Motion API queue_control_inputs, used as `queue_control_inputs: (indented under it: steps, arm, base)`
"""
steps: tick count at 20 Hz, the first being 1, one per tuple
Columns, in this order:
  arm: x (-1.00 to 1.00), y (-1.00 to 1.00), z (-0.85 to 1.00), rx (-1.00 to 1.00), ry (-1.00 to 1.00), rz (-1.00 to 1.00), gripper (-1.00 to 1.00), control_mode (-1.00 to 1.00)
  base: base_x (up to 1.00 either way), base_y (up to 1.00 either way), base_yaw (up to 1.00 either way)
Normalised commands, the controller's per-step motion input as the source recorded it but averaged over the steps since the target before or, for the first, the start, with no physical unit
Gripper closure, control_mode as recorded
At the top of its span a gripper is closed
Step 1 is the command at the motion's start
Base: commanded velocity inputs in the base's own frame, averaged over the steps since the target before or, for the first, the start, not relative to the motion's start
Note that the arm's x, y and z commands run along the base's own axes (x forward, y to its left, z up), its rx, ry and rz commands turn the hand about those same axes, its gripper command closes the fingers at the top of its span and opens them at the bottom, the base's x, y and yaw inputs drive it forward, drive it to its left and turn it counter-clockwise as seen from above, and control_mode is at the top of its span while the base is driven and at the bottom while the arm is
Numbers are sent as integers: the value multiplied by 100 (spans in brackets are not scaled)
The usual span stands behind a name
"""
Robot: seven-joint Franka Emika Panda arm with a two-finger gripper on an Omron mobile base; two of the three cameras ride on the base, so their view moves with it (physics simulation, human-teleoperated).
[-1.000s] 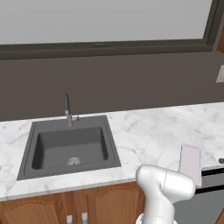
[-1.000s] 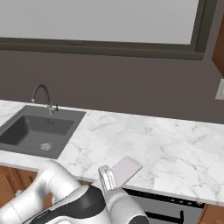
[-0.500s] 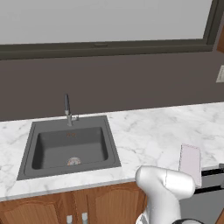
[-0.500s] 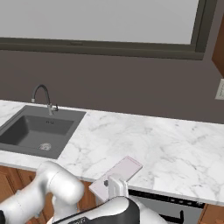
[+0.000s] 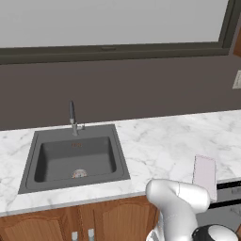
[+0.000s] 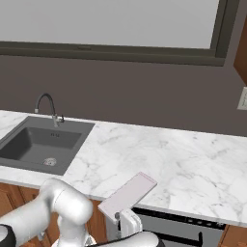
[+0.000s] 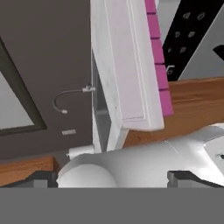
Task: The ice cube tray has been filled with water. Take the tray and place it in the freezer to make ice. Close the freezer door after placing the tray.
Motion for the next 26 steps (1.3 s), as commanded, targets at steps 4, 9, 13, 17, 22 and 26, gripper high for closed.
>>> queue_control_inputs:
  steps: [4,9,13,17,22,26]
  arm:
    - [0,0,-13,0,-16,-6,-100,-100]
    - [3,0,0,0,-8,-5,-100,-100]
    - [15,7,-8,0,-3,-4,-100,-100]
    - [21,14,-14,0,-1,-2,-100,-100]
    - [22,16,-16,0,0,-2,-100,-100]
    - [21,9,-14,0,0,-1,-100,-100]
  base:
    - [0,0,0]
    - [0,0,0]
    - [0,0,0]
    - [0,0,0]
    - [0,0,0]
    - [0,0,0]
